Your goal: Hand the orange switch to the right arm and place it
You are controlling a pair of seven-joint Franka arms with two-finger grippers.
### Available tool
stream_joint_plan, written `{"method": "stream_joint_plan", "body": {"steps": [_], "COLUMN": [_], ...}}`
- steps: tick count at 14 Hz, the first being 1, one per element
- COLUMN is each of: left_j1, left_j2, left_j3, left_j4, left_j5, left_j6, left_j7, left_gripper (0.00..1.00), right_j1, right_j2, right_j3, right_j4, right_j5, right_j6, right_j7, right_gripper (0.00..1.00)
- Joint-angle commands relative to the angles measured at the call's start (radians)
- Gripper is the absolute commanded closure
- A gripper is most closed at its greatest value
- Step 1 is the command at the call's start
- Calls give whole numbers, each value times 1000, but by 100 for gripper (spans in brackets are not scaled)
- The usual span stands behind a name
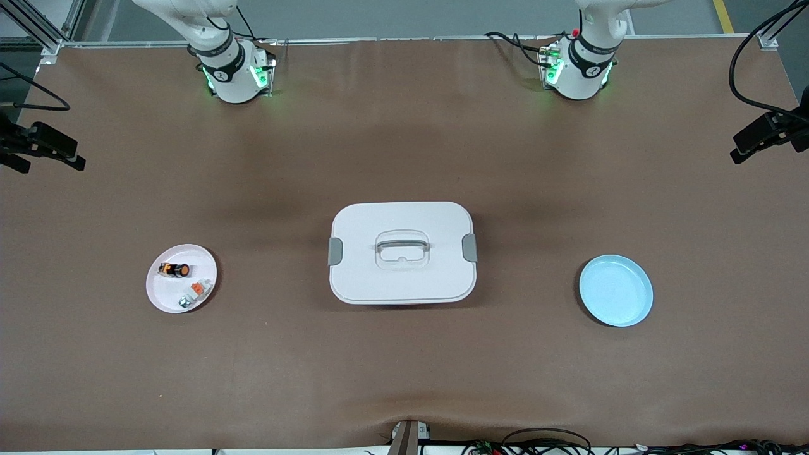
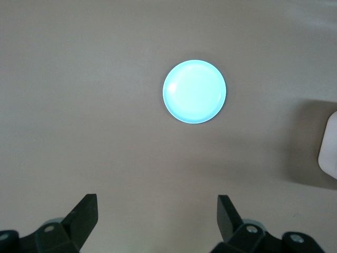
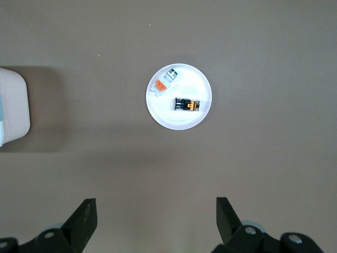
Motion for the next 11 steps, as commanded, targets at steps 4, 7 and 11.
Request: {"method": "stream_joint_plan", "body": {"steps": [4, 7, 11], "left_j1": [2, 0, 0], "left_j2": [-8, -11, -11], "left_j3": [-7, -18, -21], "left_j4": [50, 53, 55], "left_j5": [-15, -14, -14], "left_j6": [-82, -110, -109], "left_j7": [105, 108, 111], "left_gripper": [0, 0, 0], "right_j1": [-17, -18, -17], "right_j2": [-40, -60, -79], "right_j3": [9, 9, 9], "right_j4": [-41, -41, -39], "right_j5": [-20, -17, -16], "right_j6": [9, 12, 17], "right_j7": [1, 6, 6], "right_gripper": [0, 0, 0]}}
